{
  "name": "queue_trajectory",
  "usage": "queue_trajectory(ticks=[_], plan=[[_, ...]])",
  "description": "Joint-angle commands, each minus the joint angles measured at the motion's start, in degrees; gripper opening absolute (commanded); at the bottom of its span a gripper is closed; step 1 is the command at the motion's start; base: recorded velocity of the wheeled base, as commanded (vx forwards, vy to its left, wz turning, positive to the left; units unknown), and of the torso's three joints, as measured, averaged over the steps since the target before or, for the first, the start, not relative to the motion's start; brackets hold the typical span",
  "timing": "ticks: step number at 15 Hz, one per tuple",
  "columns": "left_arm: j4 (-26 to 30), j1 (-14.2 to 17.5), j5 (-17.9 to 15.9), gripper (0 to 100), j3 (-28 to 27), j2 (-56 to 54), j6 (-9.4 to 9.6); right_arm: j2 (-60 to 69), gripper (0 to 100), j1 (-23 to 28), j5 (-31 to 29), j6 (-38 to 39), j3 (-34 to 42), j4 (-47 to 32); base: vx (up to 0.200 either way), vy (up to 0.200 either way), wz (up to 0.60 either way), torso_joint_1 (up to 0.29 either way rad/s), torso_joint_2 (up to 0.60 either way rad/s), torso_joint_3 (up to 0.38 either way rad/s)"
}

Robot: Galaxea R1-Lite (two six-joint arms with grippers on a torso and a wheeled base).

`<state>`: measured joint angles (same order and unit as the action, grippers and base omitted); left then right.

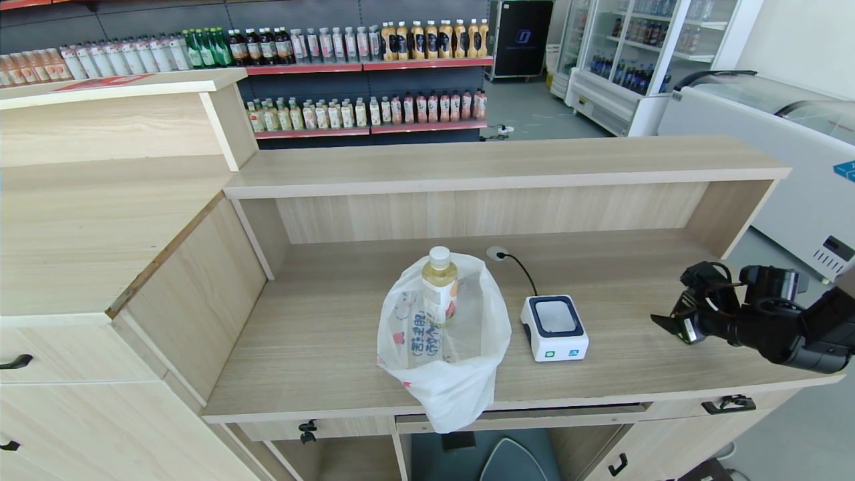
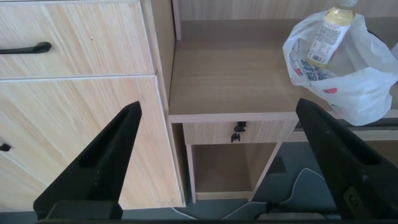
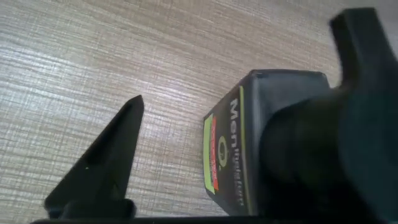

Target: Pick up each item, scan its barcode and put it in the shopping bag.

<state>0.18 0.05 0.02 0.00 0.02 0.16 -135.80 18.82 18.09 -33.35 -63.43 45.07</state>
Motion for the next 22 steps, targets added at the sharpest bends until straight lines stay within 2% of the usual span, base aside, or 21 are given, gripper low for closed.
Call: queue_trajectory(ticks=[1, 5, 9, 12, 13, 14, 15, 16, 17, 20, 21, 22], plan=[[0.0, 0.0, 0.0, 100, 0.0, 0.0, 0.02, -0.3, 0, -0.4, 0.0, 0.0, 0.1, 0.0, 0.000, 0.000, 0.00, 0.000, 0.00, 0.000], [0.0, 0.0, 0.0, 100, 0.0, 0.0, -0.07, 0.5, 0, -1.1, -0.1, -0.8, -0.9, 1.9, 0.000, 0.000, 0.00, 0.000, 0.00, 0.000], [0.0, 0.0, 0.1, 100, 0.0, 0.0, 0.02, 8.9, 0, -1.5, -0.2, -11.0, -0.2, 2.0, 0.000, 0.000, 0.00, 0.000, 0.00, 0.000], [0.0, 0.0, 0.0, 100, 0.0, 0.0, 0.02, 28.8, 0, -1.9, 0.1, -23.5, 13.3, 2.7, 0.000, 0.000, 0.00, 0.000, 0.00, 0.000], [0.0, 0.0, 0.1, 100, 0.0, 0.0, -0.07, 37.4, 0, -2.1, 1.0, -31.9, 21.1, 5.2, 0.000, 0.000, 0.00, 0.000, 0.00, 0.000], [0.0, 0.0, 0.1, 100, 0.0, 0.0, -0.07, 40.1, 0, -2.1, 2.1, -35.6, 24.2, 7.1, 0.000, 0.000, 0.00, 0.000, 0.00, 0.000], [0.0, 0.0, 0.1, 100, 0.0, 0.0, 0.02, 46.5, 0, -3.4, 8.3, -43.6, 31.1, 10.8, 0.000, 0.000, 0.00, 0.000, 0.00, 0.000], [0.0, 0.0, 0.1, 100, 0.0, 0.0, 0.02, 48.8, 0, -5.6, 12.1, -46.5, 32.8, 10.3, 0.000, 0.000, 0.00, 0.000, 0.00, 0.000], [0.0, 0.0, 0.0, 100, 0.0, 0.0, -0.07, 51.3, 0, -11.6, 17.6, -53.3, 34.2, 7.5, 0.000, 0.000, 0.00, 0.000, 0.00, 0.000], [0.0, 0.0, 0.1, 100, 0.0, 0.0, 0.02, 53.4, 0, -24.7, 18.9, -73.6, 34.3, 5.3, 0.000, 0.000, 0.00, 0.000, 0.00, 0.000], [0.0, 0.0, 0.1, 100, 0.0, 0.0, -0.07, 53.4, 0, -27.7, 18.9, -77.0, 34.4, 5.5, 0.000, 0.000, 0.00, 0.000, 0.00, 0.000], [0.0, 0.0, 0.0, 100, 0.0, 0.0, 0.02, 53.1, 0, -33.9, 19.0, -87.1, 34.4, 5.6, 0.000, 0.000, 0.00, 0.000, 0.00, 0.000]])
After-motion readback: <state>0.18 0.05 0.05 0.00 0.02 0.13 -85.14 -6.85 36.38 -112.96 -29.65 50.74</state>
